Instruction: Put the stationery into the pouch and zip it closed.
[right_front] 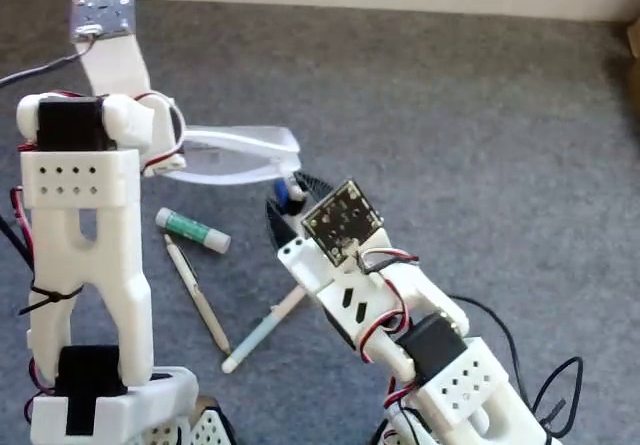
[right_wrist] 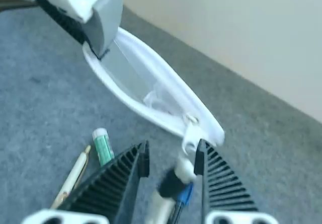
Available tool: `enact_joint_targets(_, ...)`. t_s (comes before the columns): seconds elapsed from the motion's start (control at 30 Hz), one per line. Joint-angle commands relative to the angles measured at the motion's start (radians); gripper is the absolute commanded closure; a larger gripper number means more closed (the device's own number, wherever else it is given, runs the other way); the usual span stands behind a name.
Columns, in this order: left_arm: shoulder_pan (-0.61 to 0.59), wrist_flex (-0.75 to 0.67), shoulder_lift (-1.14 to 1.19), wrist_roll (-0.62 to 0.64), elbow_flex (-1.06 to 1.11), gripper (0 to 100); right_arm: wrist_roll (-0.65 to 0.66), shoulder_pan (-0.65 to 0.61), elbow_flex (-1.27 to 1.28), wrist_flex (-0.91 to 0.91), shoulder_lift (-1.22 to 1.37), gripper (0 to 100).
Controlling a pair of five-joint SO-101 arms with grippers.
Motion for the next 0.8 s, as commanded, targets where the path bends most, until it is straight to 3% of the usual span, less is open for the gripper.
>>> enact_joint_targets(0.0,-0.085,0.006,-0.053,0.005,-0.005,99,-0.049,0.033,-0.102,0.082,-0.015,85.4)
enact_joint_targets(0.17,-0.200,0.008,-0.159,0.005,0.021,99,-0.075,0.099,-0.116,0.113,0.018,85.4)
enact_joint_targets(0.33,-0.254,0.002,-0.236,-0.015,0.094,99,-0.077,0.105,-0.188,0.131,0.208,85.4)
enact_joint_targets(0.57,-0.286,-0.002,-0.252,-0.026,0.150,99,-0.078,0.105,-0.421,0.260,0.547,85.4)
enact_joint_targets(0.77,-0.283,-0.002,-0.252,-0.026,0.177,99,-0.078,0.105,-0.582,0.265,0.848,85.4)
